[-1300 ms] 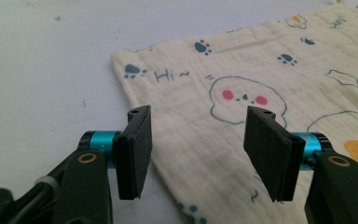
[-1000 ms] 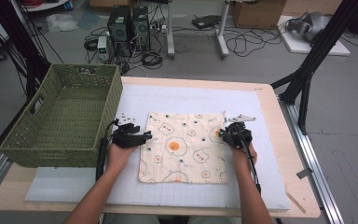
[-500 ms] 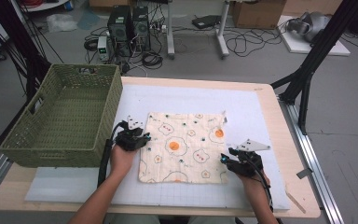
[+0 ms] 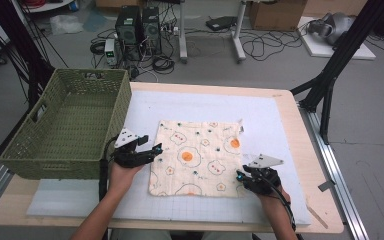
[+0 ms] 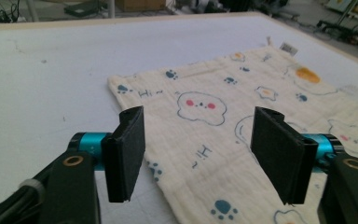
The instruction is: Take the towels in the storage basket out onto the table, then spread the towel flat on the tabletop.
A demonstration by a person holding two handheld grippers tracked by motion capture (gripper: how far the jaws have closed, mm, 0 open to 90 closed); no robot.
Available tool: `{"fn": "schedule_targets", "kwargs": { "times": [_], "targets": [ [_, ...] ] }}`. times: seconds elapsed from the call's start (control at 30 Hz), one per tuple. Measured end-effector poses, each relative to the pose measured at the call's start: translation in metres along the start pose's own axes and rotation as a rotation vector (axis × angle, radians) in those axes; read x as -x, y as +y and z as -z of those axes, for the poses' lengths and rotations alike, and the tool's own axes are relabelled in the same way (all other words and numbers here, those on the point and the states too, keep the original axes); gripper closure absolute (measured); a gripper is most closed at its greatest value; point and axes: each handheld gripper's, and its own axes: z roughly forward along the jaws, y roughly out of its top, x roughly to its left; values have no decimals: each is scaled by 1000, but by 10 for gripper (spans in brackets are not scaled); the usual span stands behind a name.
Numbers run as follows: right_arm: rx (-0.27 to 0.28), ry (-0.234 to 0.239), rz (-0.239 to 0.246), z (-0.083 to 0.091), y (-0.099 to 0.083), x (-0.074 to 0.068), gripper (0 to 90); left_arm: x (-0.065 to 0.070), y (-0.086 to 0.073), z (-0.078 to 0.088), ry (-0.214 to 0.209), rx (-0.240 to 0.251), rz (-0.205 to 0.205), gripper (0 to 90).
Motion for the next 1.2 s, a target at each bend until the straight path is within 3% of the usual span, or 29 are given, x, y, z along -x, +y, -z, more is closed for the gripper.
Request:
{"fn": "schedule_targets", "kwargs": {
  "times": [0.17, 0.3, 0.47, 0.6, 0.73, 1.2],
  "targets": [
    [137, -39, -57, 16, 2, 11, 370, -3, -4, 1, -15, 9, 27, 220],
    [201, -60, -85, 25, -2, 22, 302, 0, -3, 3, -72, 62, 9, 196],
    [270, -68, -128, 35, -7, 34, 235, 3, -2, 5, -109, 59, -19, 196],
    [282, -96, -128, 38, -9, 37, 190, 2, -1, 7, -112, 74, -32, 196],
    [274, -106, -134, 37, -10, 38, 137, 0, -2, 7, -101, 59, -26, 196],
    [246, -125, -132, 32, -10, 40, 138, -4, -5, 6, -96, 41, -11, 202]
  ]
}}
